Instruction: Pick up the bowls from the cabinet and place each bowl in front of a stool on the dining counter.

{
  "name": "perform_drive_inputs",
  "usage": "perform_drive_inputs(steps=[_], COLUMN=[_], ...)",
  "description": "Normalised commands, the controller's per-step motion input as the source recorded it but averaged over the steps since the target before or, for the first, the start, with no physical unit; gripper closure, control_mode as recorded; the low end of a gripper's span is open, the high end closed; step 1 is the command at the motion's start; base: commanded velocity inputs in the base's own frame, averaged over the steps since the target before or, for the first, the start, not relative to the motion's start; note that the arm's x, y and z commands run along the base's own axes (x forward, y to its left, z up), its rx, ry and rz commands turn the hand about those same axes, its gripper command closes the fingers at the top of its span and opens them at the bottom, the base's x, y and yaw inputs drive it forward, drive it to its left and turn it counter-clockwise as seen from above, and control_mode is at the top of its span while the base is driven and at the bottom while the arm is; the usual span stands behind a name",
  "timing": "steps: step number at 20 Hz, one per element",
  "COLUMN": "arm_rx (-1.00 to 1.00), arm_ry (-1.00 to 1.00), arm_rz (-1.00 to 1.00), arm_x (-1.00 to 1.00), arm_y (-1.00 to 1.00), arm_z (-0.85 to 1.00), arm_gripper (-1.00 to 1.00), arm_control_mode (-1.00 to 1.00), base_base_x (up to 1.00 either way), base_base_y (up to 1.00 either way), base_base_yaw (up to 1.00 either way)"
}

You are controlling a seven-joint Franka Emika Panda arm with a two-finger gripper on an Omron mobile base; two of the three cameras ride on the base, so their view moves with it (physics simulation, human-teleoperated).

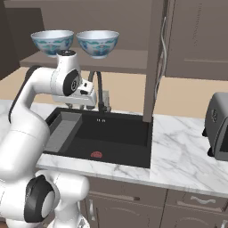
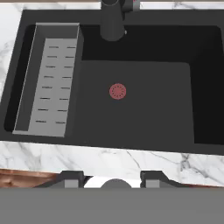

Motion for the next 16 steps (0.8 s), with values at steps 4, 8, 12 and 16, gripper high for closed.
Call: perform_drive_inputs(steps=[4,8,12,16], arm_rx=[0.0,0.04,0.14,0.17], arm_ry=[-0.02,-0.2,-0.21,-0.16], arm_rz=[0.0,-0.07,-0.13,-0.17], arm_x=[-0.13,-0.27,-0.01,0.0], arm_y=[0.0,0.0,0.02,0.01], arm_z=[0.05,0.5,0.53,0.23], arm_gripper=[-1.0,-1.0,-1.0,-1.0], arm_control_mode=[-1.0,-1.0,-1.0,-1.0], base_base_x=[0.0,0.0,0.0,0.0], base_base_y=[0.0,0.0,0.0,0.0], base_base_yaw=[0.0,0.0,0.0,0.0])
